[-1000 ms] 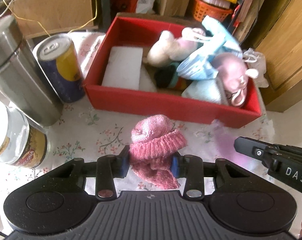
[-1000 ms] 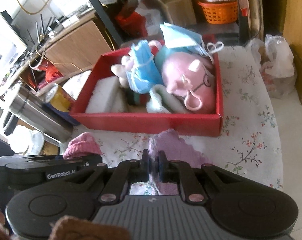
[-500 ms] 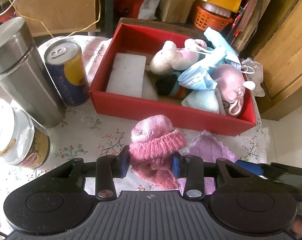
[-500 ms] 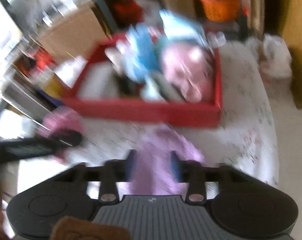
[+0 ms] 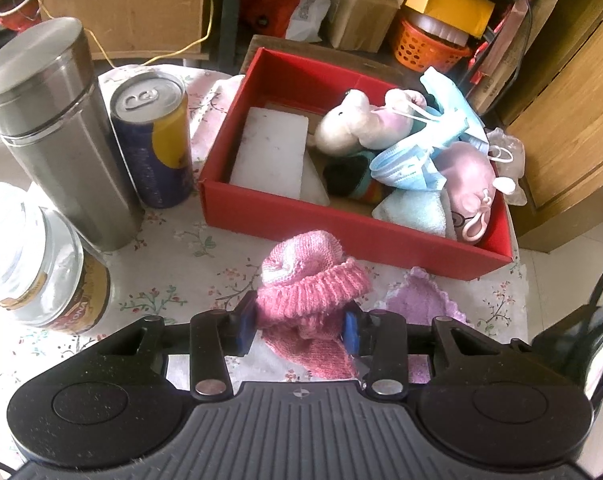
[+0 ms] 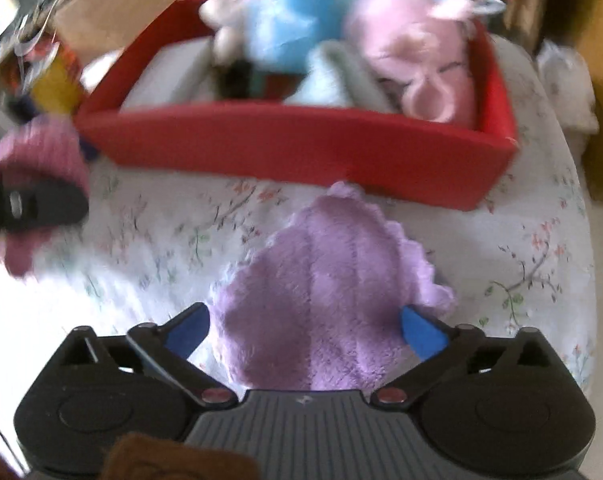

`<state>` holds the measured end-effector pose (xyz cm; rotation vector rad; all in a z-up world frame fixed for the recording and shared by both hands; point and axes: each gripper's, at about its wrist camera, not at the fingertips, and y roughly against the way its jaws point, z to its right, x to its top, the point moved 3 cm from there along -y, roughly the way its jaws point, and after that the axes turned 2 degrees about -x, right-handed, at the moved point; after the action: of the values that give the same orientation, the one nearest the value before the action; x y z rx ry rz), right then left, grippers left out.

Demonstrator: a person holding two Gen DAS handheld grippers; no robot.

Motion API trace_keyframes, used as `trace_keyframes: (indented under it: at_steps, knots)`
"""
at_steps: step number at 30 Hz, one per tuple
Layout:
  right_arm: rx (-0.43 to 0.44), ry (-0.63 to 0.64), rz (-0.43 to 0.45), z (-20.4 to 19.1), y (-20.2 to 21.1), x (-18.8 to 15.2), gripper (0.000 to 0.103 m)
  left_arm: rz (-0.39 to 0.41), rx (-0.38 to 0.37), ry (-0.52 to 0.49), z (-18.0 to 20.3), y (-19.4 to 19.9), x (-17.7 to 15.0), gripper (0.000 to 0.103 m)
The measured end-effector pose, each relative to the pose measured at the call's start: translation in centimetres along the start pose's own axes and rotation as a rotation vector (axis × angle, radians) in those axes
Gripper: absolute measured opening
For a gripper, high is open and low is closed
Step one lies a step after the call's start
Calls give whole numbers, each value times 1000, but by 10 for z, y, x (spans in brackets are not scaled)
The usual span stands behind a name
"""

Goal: Organize soft objects
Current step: 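Lift the hat and cloth and carry both tools over the red box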

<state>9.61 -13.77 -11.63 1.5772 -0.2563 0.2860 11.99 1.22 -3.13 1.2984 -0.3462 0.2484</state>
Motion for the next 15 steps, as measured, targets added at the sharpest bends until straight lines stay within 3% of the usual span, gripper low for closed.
trace_keyframes:
  at_steps: [4, 6, 9, 15]
  knots:
    - [-51, 32, 25, 0, 5, -4, 58, 1, -2, 3, -2, 1, 0, 42]
    - [-51, 21, 39, 9, 11, -5, 27, 1, -4, 4, -1, 2, 0, 42]
    - [3, -28, 42, 30, 19, -10, 0, 2, -9, 0, 2, 2, 0, 42]
    - [109, -110, 68, 52, 40, -11, 0, 13, -20, -11, 8, 5, 1, 42]
